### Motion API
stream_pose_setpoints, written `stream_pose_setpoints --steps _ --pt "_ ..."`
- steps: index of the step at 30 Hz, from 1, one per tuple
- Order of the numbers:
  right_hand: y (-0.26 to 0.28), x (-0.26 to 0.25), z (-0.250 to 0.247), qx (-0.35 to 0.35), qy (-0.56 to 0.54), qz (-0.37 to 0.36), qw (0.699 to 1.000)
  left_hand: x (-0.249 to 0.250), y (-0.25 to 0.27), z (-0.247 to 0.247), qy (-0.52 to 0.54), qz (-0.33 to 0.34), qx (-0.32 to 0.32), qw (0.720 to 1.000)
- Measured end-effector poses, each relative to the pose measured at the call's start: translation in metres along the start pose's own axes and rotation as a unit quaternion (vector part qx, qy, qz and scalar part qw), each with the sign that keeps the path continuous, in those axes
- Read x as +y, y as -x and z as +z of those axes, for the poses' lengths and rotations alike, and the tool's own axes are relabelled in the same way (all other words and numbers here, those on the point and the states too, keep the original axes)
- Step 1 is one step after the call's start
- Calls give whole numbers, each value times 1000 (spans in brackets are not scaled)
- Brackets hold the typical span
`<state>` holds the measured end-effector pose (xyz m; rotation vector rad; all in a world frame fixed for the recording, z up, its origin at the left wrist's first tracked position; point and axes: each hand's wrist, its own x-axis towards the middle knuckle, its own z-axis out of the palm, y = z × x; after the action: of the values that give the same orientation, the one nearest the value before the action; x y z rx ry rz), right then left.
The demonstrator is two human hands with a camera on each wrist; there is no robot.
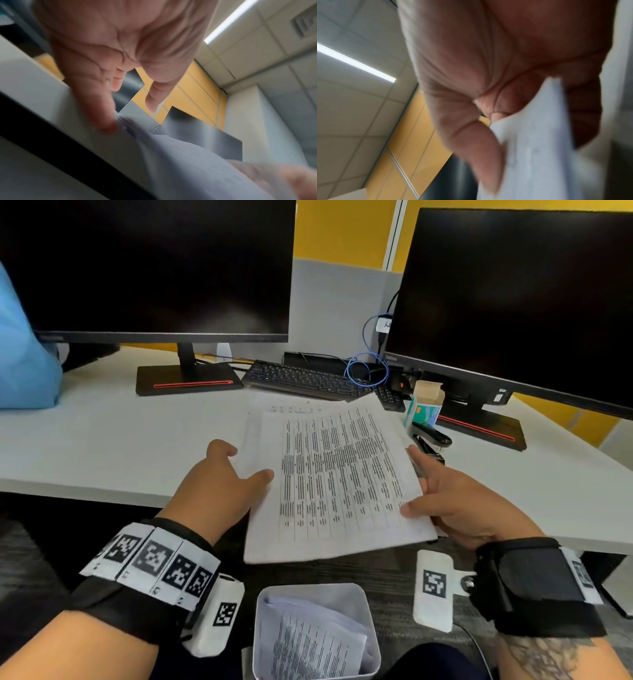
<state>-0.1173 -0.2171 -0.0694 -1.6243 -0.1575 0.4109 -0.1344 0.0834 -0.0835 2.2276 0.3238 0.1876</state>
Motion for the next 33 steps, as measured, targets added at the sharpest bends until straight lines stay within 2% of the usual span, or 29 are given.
stream_pose_setpoints --steps 2,3,5,7,8,11,14,16,18,21,24,26,27,28,29,31,32,33 --pt "6 -4 -1 -50 63 9 997 4 3 0 54 -7 -8 998" --pt "6 -4 -1 -46 94 25 994 6 4 1 81 -6 -12 997" --pt "0 -1 -1 29 124 54 990 8 5 3 132 3 -25 991" --pt "-7 1 2 113 178 53 976 8 4 5 163 5 -48 985" --pt "-8 1 4 134 198 49 970 6 4 6 176 5 -59 983" --pt "-6 3 7 126 153 38 979 2 4 8 246 23 -77 966" --pt "-1 4 9 98 69 17 993 1 4 4 360 24 -99 927" --pt "-2 5 10 98 32 -3 995 3 4 1 395 32 -124 910" --pt "-4 5 14 109 6 -17 994 4 6 2 402 45 -139 904" --pt "-4 9 22 130 36 -26 991 7 10 5 368 88 -96 921" --pt "-1 9 28 144 34 -36 988 10 12 6 388 89 -104 911" --pt "3 8 37 112 89 -42 989 7 13 11 341 116 -129 924" --pt "6 10 42 64 166 -36 983 3 13 15 267 148 -167 938" --pt "9 13 50 -1 252 -20 967 -2 14 20 160 179 -236 941" --pt "11 20 59 -71 324 8 943 -9 16 28 37 197 -326 924" --pt "9 42 77 -162 429 84 885 -29 19 52 -156 184 -472 848" --pt "4 59 83 -175 478 112 853 -41 22 65 -206 167 -505 822" --pt "-5 78 87 -174 524 130 824 -53 25 77 -232 146 -520 809"
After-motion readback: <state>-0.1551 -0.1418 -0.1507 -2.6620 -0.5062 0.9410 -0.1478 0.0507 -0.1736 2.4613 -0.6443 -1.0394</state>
